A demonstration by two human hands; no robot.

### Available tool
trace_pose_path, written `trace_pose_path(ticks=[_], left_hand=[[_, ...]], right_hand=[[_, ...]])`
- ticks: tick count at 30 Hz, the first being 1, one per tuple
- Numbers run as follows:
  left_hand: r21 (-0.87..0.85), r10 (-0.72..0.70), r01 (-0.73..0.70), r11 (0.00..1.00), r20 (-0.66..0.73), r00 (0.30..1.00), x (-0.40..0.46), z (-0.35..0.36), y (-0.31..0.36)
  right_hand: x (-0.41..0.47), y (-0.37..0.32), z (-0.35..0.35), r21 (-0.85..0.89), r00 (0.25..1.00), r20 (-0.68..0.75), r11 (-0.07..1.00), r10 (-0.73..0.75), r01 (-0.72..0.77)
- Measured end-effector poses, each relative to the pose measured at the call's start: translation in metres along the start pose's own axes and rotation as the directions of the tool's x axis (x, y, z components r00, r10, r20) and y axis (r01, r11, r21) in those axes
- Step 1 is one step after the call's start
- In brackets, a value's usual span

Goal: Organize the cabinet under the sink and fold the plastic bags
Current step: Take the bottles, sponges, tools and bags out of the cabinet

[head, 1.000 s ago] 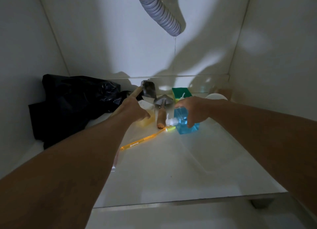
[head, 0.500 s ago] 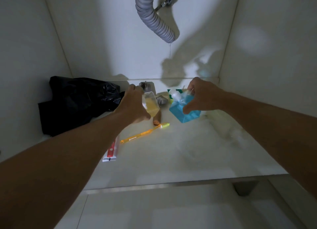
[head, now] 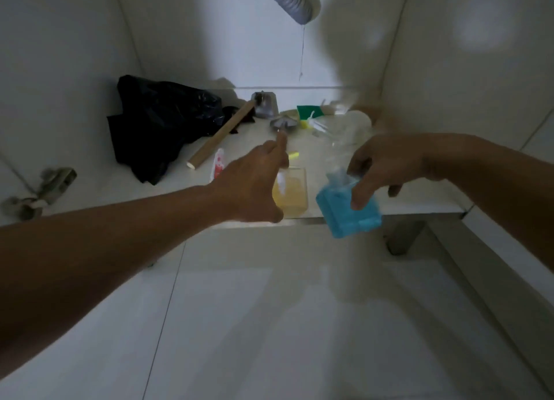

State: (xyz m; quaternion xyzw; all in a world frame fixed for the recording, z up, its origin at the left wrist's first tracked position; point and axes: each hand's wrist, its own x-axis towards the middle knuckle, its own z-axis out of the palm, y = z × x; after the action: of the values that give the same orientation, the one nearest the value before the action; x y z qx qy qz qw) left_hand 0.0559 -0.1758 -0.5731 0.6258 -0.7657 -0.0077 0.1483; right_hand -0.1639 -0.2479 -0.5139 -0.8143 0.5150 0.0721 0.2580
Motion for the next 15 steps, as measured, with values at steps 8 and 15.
trace_pose_path(ticks=[8, 15], left_hand=[[-0.068, 0.021, -0.012, 0.998, 0.137, 0.990, -0.069, 0.092, 0.005], [-0.073, 0.021, -0.010, 0.997, 0.153, 0.988, -0.097, 0.171, -0.013]], right_hand=[[0.010, 0.027, 0.105, -0.053, 0.988, 0.145, 0.997, 0.059, -0.052], [0.051, 0.063, 0.183, -0.175, 0.997, 0.077, 0.984, -0.009, 0.023]])
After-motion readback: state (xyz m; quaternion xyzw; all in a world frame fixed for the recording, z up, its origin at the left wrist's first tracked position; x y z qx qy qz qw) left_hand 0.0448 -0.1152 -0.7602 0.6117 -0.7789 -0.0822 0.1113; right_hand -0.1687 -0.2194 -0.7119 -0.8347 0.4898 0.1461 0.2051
